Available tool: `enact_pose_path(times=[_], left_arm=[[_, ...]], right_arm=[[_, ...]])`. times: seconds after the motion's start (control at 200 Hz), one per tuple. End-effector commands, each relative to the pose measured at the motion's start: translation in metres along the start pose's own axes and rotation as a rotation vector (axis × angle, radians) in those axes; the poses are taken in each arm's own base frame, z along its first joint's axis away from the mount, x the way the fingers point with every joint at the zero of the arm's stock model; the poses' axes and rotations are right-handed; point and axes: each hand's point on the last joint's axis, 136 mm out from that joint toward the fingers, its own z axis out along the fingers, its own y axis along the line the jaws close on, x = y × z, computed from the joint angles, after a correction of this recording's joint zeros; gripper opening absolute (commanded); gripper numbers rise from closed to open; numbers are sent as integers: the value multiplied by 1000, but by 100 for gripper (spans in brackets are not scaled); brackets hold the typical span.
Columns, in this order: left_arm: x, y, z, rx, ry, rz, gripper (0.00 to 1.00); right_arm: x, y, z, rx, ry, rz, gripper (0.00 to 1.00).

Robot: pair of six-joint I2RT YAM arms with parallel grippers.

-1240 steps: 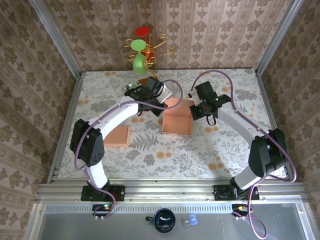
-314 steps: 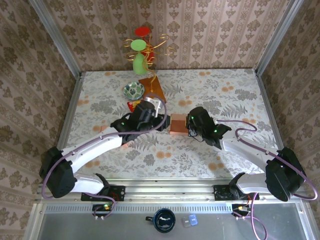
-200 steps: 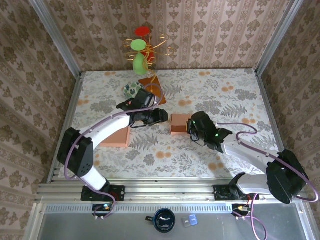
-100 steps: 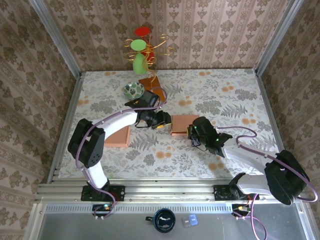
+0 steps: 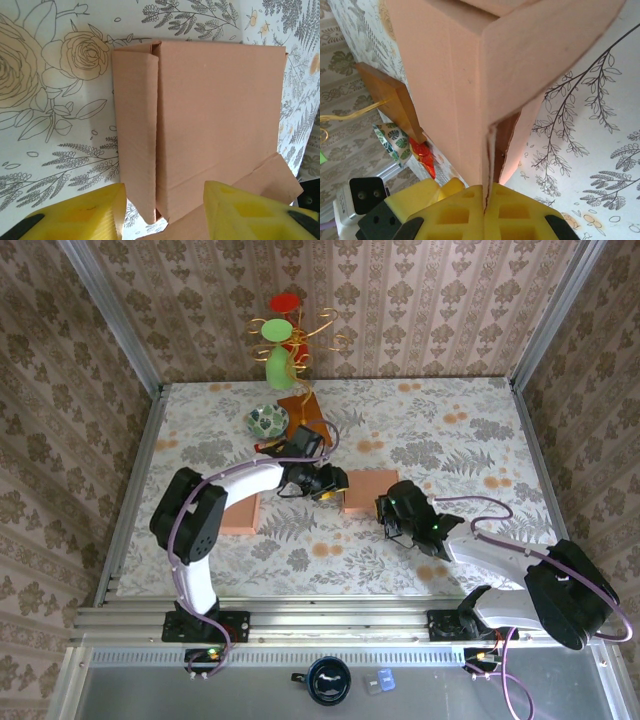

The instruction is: Fold the paper box

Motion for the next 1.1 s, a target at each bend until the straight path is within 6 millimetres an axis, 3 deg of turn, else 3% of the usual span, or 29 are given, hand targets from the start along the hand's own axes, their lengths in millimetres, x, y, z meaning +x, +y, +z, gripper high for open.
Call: enact_pose_path(times=[0.0, 0.41, 0.57, 0.625, 0.71, 0.845, 1.0, 1.095], left_arm=[[3, -1, 9, 30, 16, -1, 44], [12, 13, 20, 6, 47, -3, 33], [13, 14, 23, 9, 46, 8, 29], [14, 14, 25, 12, 46, 14, 28], [15, 15, 26, 3, 48, 21, 26], [16, 19, 25, -9, 43, 28, 24], [16, 19, 24, -9, 41, 41, 23], [16, 18, 24, -12, 39, 51, 22]], right_arm=[[0, -4, 3, -16, 7, -49, 0], [-5, -31, 8, 54, 7, -47, 0], [-4, -38, 8, 86, 17, -51, 5], [-4, -40, 8, 96, 20, -54, 10], [-5, -40, 4, 104, 26, -85, 26], [-16, -28, -23, 143, 12, -249, 51], [-54, -14, -69, 184, -71, -479, 62], [-73, 0, -81, 142, -78, -577, 65]])
